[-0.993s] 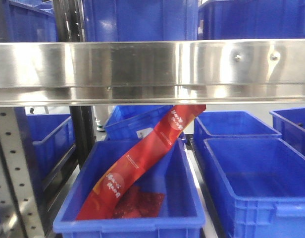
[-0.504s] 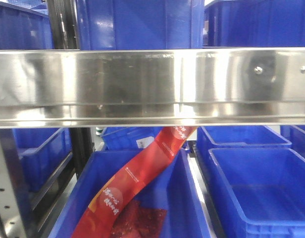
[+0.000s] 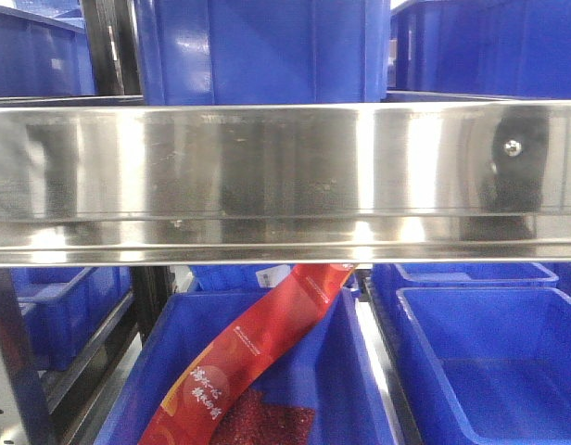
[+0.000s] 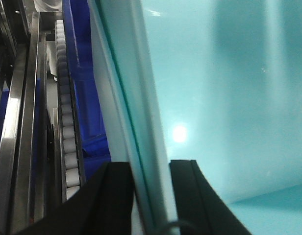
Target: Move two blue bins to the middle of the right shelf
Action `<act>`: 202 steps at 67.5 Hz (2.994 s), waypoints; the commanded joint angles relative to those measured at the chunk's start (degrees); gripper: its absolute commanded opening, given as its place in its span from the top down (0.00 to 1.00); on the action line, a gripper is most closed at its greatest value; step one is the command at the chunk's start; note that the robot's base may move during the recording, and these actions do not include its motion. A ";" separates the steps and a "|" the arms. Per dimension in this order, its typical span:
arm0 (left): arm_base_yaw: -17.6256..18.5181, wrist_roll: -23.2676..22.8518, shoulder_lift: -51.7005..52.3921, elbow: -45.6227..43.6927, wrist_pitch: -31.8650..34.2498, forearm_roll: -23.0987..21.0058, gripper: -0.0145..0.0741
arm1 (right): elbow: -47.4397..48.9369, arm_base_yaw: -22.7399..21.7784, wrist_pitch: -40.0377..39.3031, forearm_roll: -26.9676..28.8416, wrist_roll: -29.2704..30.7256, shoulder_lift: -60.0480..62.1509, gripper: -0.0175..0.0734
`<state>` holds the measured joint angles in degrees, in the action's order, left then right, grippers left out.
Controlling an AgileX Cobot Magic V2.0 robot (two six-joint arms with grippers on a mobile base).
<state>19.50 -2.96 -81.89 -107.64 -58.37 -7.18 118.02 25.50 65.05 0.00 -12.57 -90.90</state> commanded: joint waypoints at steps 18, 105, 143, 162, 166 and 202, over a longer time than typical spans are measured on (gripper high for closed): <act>0.63 1.13 0.95 -0.98 4.16 -3.11 0.96 | 0.79 0.26 -5.53 1.63 1.70 0.86 0.99; 0.63 1.13 -0.21 5.57 -10.16 -1.86 0.96 | -3.25 0.26 4.91 1.74 1.70 0.86 0.99; 0.63 1.38 -0.32 25.11 9.31 2.30 0.96 | -24.32 0.26 -7.94 1.74 1.14 0.65 0.99; 0.63 1.38 -1.41 25.22 9.62 2.99 0.67 | -24.32 0.26 -6.51 1.63 1.14 -1.33 0.93; 0.63 1.38 -1.41 25.22 9.73 2.99 0.54 | -24.32 0.26 -6.22 1.63 1.14 -1.33 0.84; 0.63 1.38 2.05 21.64 8.21 2.99 0.16 | -21.52 0.26 -6.06 0.39 1.06 1.96 0.18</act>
<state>19.93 -1.63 -82.25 -84.59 -50.12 -3.87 94.79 25.62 59.24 1.43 -11.95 -91.14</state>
